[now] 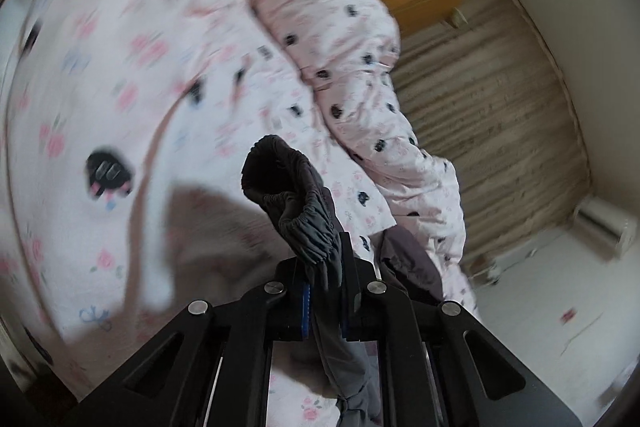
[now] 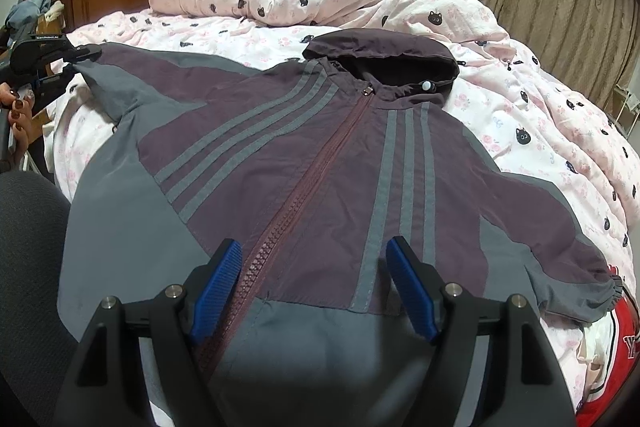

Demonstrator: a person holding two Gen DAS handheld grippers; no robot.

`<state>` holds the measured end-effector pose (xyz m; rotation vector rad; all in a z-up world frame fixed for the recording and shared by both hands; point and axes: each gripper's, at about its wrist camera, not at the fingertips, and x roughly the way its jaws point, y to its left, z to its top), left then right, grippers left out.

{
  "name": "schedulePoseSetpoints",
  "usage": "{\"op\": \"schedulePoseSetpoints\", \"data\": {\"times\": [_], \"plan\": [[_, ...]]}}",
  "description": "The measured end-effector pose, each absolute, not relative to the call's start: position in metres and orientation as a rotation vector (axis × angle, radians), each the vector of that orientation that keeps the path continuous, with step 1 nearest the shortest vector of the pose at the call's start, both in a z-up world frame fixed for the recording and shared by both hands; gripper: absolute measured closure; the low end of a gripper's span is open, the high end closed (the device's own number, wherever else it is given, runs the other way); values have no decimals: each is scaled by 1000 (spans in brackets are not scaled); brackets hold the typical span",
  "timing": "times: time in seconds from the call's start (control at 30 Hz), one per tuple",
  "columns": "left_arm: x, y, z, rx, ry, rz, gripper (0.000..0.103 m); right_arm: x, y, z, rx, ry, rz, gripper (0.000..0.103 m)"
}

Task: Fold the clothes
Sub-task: 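Grasp the sleeve cuff with the left tool and lift it, then lay the sleeve across the jacket front and open the left tool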

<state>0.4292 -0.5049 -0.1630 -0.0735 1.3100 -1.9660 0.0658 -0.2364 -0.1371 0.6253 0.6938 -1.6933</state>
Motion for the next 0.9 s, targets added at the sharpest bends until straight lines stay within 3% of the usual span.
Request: {"op": "schedulePoseSetpoints", "data": {"times": [0.2, 0.4, 0.63, 0.9], "plan": [[384, -487, -100, 28, 1051, -2142, 95, 36, -230, -126, 731, 517, -1693, 26], [312, -467, -57, 140, 920, -2308, 95, 6, -223, -119, 781, 452, -1784, 26], [237, -427, -57, 334, 795, -2443, 95, -22, -213, -115, 830, 392, -1874, 26], [175, -374, -95, 677, 688, -2565, 95, -47, -205, -113, 882, 352, -1970, 26]]}}
